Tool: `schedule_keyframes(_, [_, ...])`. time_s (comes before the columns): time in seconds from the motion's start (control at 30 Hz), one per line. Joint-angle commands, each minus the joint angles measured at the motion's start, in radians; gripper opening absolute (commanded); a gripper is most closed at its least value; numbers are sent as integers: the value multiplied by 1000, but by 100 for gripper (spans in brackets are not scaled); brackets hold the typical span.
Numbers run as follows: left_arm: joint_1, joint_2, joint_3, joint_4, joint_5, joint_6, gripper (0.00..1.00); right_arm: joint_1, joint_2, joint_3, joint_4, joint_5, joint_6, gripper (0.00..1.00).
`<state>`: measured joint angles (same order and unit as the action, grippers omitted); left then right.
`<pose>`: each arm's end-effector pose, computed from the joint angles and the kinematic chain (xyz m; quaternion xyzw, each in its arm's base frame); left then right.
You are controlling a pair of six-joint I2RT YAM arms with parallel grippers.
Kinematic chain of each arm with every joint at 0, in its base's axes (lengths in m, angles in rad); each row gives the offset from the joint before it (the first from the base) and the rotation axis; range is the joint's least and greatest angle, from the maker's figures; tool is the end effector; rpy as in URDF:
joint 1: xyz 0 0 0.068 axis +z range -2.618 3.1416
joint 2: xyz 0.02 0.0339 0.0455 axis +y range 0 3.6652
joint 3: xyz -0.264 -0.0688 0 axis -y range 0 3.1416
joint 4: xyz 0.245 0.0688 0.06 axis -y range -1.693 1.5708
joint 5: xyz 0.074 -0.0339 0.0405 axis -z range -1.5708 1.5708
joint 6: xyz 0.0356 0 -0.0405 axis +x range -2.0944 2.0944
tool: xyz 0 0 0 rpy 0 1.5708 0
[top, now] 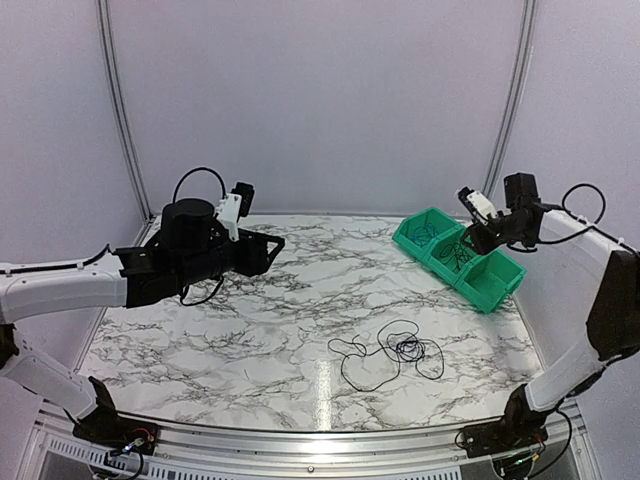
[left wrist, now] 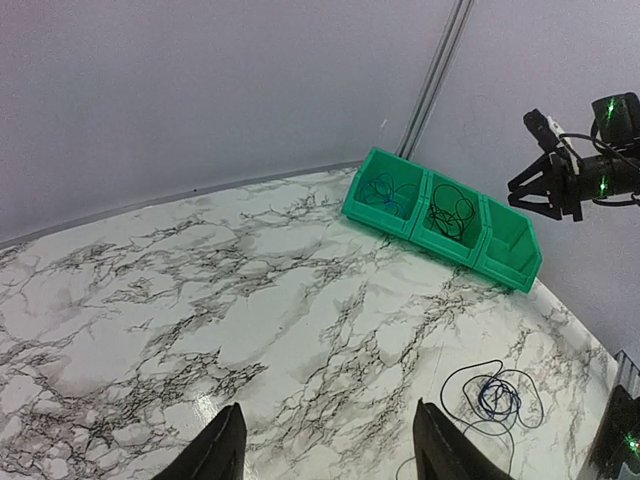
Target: Untangle the cables
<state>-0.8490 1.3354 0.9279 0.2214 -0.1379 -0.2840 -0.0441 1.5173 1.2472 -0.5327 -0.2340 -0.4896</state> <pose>0.2115 -0.2329 0.3080 0.1718 0.7497 -0.2970 0.5658 0.3335 -0.0065 0.2914 -0.2461 0.8884 0.0063 0.3874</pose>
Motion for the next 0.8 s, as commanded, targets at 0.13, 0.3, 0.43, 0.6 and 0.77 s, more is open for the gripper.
schedule_keyframes(0.13, [-5,218,134,-165,232,-37,52,295,-93,-258,78,-461,-151,35])
schedule_keyframes(0.3, [-99,382,244,-235,338,-86,51,403,-91,-350,93,-484,-202,36])
schedule_keyframes(0.43, [-145,520,323,-271,393,-172,51,436,-59,-348,94,-414,-212,36])
schedule_keyframes(0.6, [-170,665,380,-232,432,-264,48,449,-74,-348,112,-336,-223,36])
schedule_keyframes(0.77, [-179,731,396,-139,448,-315,46,449,-83,-354,112,-296,-239,36])
